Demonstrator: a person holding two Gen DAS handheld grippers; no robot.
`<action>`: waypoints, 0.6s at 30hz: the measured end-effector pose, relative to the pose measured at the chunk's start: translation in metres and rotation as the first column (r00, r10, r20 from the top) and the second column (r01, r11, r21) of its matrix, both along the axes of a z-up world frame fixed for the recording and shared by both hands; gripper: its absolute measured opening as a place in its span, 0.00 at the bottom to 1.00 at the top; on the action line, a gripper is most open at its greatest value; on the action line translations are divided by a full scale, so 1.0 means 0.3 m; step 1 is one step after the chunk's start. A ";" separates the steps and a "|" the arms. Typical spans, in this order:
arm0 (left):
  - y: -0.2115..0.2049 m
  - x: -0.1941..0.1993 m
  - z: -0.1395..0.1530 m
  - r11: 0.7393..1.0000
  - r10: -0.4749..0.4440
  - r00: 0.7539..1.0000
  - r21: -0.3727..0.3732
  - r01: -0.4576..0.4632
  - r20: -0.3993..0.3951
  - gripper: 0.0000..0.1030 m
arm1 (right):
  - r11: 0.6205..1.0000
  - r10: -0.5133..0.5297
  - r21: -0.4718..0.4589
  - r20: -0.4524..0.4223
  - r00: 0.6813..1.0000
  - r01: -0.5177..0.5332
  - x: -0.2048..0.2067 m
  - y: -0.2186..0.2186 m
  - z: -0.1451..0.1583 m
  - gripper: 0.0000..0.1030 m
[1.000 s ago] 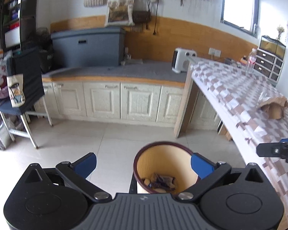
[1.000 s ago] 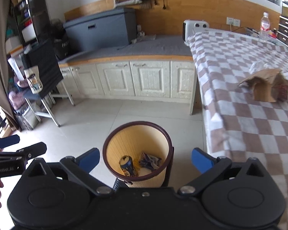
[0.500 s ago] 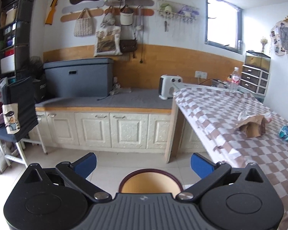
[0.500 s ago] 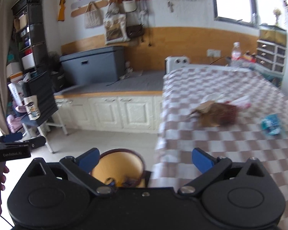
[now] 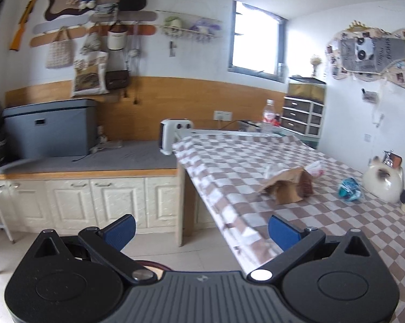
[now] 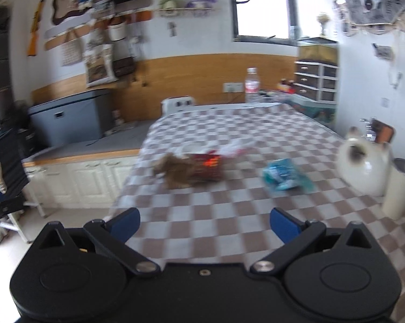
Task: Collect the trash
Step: 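Grasp the blue plastic bag with the right tool while the left tool grasps the cardboard piece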
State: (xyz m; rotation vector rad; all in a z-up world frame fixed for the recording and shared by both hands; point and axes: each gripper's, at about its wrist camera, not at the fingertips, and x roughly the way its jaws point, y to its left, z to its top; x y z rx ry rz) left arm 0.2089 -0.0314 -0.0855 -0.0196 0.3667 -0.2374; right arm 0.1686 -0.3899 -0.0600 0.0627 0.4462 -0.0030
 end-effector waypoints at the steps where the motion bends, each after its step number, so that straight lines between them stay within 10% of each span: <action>1: -0.022 0.010 -0.008 1.000 -0.012 1.000 -0.001 0.012 -0.004 1.00 | 1.000 -0.020 -0.009 0.004 1.000 0.020 0.013 -0.031 -0.006 1.00; 18: -0.234 0.157 -0.018 0.968 -0.237 0.971 -0.086 0.235 -0.012 1.00 | 0.991 -0.060 -0.125 -0.080 0.995 0.049 0.555 -0.331 -0.120 1.00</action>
